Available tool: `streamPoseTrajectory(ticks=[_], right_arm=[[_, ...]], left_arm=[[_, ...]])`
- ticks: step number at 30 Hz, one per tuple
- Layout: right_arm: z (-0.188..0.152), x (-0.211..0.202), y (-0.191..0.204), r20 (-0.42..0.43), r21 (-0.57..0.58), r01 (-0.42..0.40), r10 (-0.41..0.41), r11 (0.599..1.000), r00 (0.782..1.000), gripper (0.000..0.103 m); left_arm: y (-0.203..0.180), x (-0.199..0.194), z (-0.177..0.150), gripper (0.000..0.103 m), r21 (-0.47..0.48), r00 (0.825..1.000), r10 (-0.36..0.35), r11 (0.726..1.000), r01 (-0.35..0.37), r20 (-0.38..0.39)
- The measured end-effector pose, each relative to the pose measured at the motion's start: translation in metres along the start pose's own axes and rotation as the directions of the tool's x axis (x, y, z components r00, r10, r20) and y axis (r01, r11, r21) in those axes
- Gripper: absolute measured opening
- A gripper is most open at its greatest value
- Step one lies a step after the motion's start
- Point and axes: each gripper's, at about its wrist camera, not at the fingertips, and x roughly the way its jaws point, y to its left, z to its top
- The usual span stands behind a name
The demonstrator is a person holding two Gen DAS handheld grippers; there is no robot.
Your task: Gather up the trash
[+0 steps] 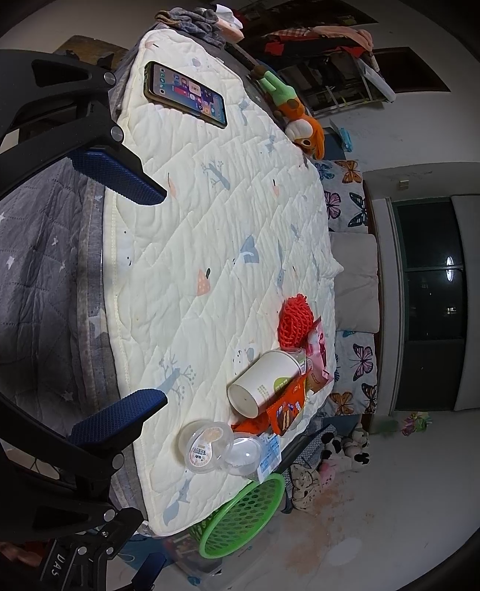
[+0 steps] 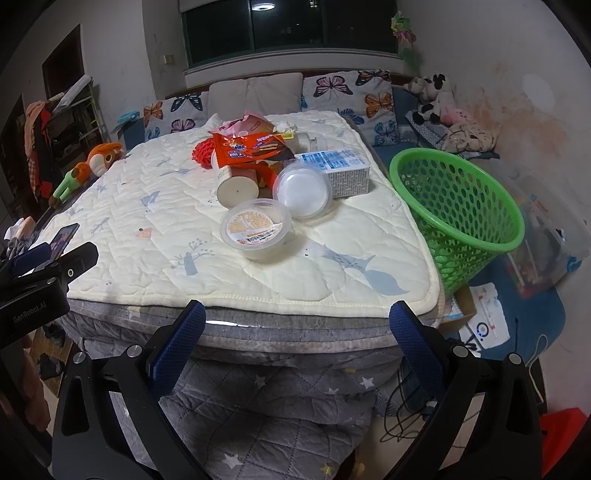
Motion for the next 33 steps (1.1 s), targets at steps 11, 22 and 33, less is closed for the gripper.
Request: streamPoseTrajectory(ticks=[11,22,33], right_arm=[[0.003,0.006,0.001,-0.006,-0.008,-0.001,0.001,1.000,1.000,0.099],[0.011,0.019,-0.001,-0.021,-0.012,-0.019,0.019,1.000,1.000,0.099],[0.027,0.040,-0.002,-0.047,-0.025,-0.059,0.058,0.998,0.997,0.099]], left_arm=[[0.001,0.012,-0.002,0.097,-0.005,1.000,0.000,1.000,0.000,-0.019],[-0.007,0.022,0.010,0.097,0.015,0.999,-0.008,1.000,0.008,-0.054],[-0.006,0.043,0.023,0.097,0.033,0.996,-0.015,0.999,0.018,-0.090]])
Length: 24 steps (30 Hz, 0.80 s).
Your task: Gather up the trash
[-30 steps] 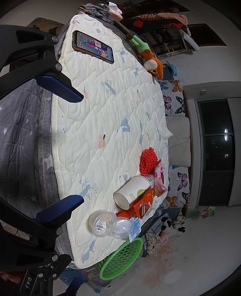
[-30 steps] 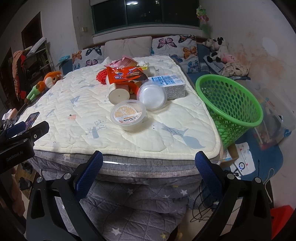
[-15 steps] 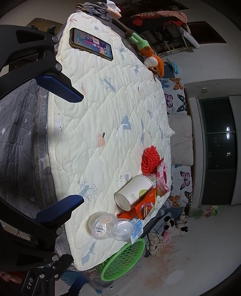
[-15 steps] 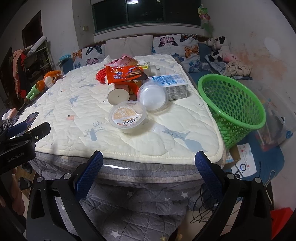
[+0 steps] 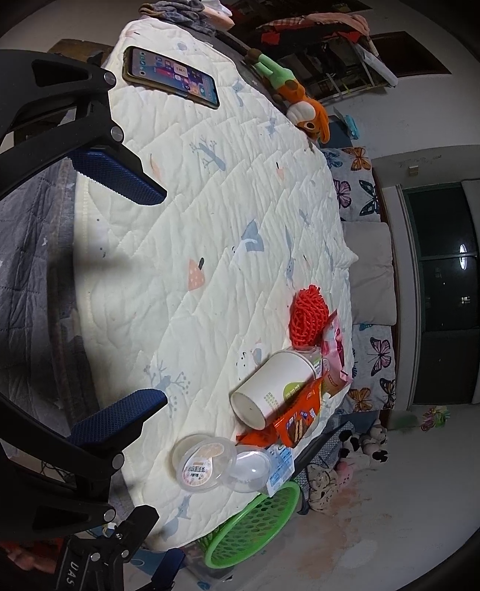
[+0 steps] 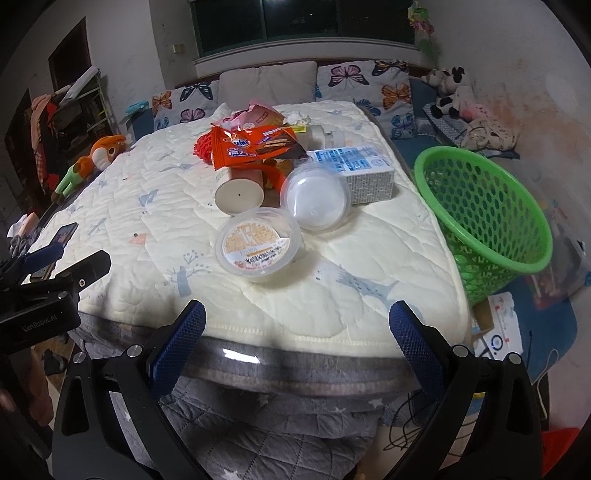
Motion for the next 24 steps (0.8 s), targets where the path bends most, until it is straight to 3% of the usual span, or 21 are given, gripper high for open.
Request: streamPoseTrajectory(ticks=[14,24], right_arm=[[0.024,0.036,0.011,-0.042,-0.031,-0.083,0.082,0.996,0.996,0.095],[0.031,0.056,0.019,-0.054,-0.056,-0.103,0.100,0.993,0.993,0.090]], left_arm=[[0.009,0.016,0.033,0.097,0.004,1.000,-0.015,1.000,0.015,0.009],[0.001,0.018,0.063,0.097,0.030,0.997,-0.053,0.998,0.051,0.064]])
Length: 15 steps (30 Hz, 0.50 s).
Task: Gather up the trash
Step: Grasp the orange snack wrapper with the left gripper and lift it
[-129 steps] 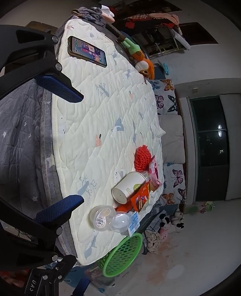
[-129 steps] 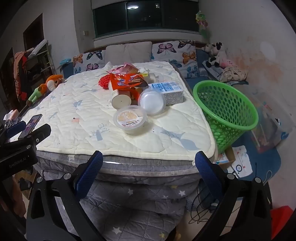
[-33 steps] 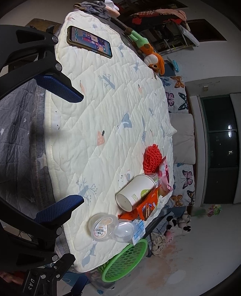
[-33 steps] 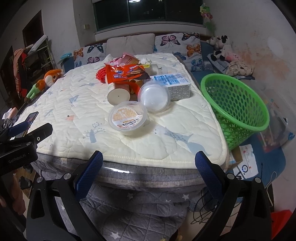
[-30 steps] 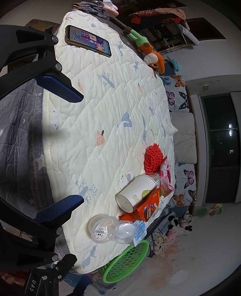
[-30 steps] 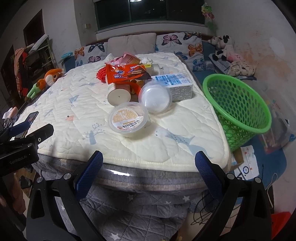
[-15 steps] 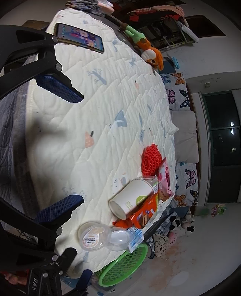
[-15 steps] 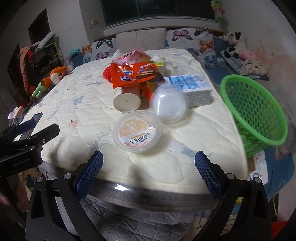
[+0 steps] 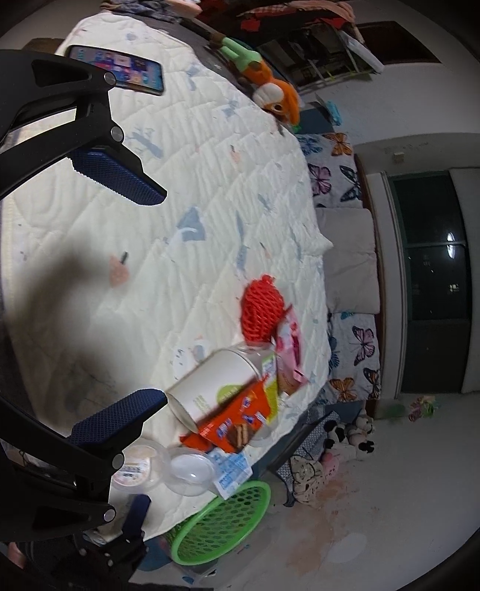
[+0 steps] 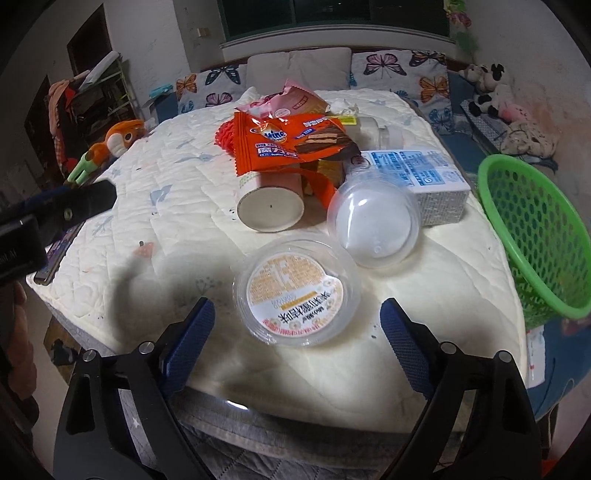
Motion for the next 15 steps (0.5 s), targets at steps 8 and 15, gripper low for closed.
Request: streamPoseTrajectory(ticks=[8,15], right_arm=[[0.002,0.009,-0.005,-0.013,0.014,-0.013,0.013,1.000,1.000,0.074],[0.002,0.003,-0.006,0.003,0.007,-0.014,0.014,1.000,1.000,0.069]], left_arm=[[-0.014,0.013,0.015,0.096,0.034,0.994,-0.108,0.994,0.108,-0.002],[-0.025,0.034,0.031,0.080,0.008,0.972,-0.233,0.972,0.234,-0.027]])
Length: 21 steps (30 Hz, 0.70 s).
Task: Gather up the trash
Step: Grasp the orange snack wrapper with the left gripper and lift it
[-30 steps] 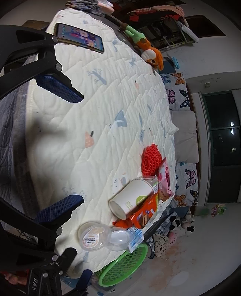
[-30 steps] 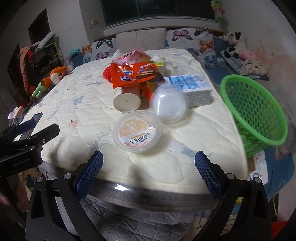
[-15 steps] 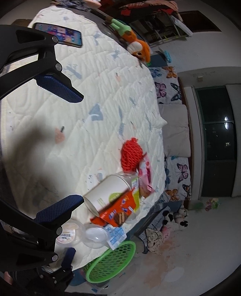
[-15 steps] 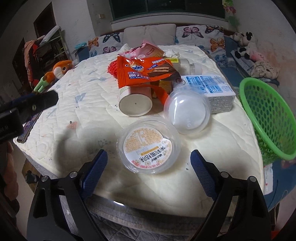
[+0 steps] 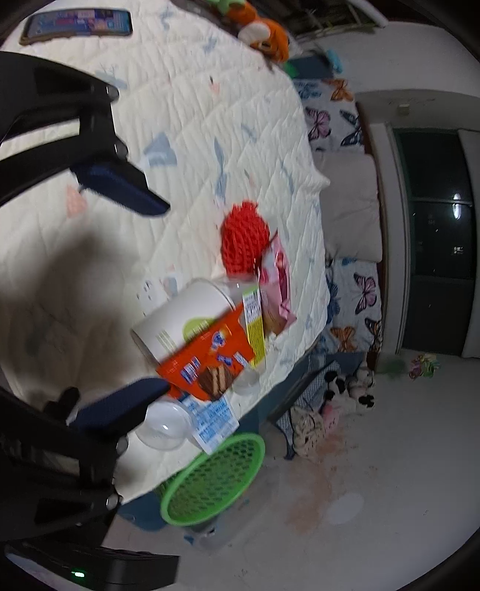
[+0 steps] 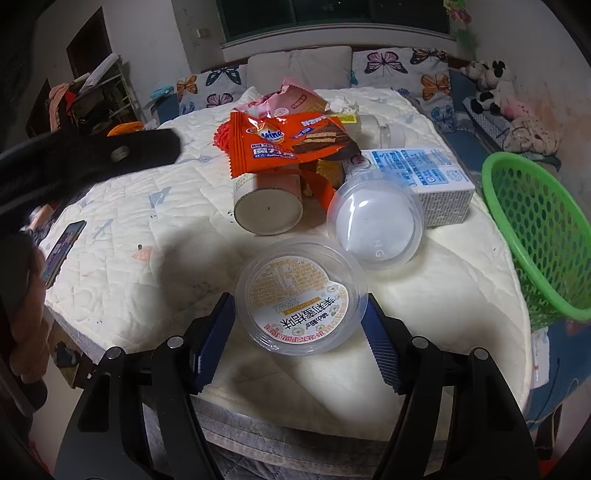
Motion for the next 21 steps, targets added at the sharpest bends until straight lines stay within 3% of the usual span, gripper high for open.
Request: streamPoseTrajectory(ticks=[7,13,21], right_arm=[[-0.003,-0.011,-0.004,0.014,0.010,-0.016,0.016,1.000,1.000,0.067],[-0.004,-0.023,-0.009,0.027,0.003,-0.014,0.014,1.000,1.000,0.067],[-0.004,-0.037,-0.018,0.042,0.008,-0.010,0.009,1.000,0.999,0.067]], left_arm=[[-0.003,0.025,0.017,0.070,-0.034,0.994,-0.104,0.994,0.103,-0.023],[-0.003,0.045,0.030,0.060,-0.052,0.988,-0.147,0.988,0.144,-0.044],[-0.001,0.061,0.033,0.036,-0.070,0.978,-0.191,0.980,0.186,-0.084]])
